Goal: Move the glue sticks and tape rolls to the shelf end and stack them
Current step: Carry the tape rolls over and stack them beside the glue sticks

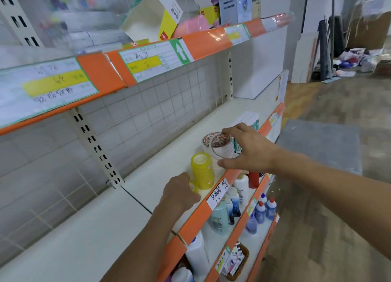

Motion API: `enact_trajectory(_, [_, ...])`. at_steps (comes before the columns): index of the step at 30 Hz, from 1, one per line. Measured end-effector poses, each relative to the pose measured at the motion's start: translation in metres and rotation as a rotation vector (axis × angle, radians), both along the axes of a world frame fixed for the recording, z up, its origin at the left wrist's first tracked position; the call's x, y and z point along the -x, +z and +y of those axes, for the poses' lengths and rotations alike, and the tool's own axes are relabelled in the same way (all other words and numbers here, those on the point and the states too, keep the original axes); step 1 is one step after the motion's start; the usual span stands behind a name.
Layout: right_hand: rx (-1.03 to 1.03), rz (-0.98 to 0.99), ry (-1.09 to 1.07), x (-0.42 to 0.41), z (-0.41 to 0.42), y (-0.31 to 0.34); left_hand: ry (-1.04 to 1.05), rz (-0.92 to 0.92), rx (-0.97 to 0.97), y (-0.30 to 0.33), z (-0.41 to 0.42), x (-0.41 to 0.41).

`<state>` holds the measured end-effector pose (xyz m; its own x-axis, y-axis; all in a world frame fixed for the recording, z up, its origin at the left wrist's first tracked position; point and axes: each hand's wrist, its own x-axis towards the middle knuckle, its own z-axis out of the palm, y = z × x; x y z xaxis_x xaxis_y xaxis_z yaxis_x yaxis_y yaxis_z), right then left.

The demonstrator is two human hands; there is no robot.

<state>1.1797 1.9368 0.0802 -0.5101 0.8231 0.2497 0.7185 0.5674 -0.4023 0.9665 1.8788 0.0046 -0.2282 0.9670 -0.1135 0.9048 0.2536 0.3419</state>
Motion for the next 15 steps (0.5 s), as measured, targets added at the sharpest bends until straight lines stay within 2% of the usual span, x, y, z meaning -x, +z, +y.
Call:
enact_trajectory(6, [0.015, -0.012, -0.012, -0.005, 0.008, -0.001, 0.036, -0.053, -0.015, -0.006, 0.002, -0.003])
enact_trajectory(15, [0.027, -0.047, 0.058, -0.013, 0.052, -0.001, 0.143, -0.024, -0.061, -0.010, 0.008, -0.015])
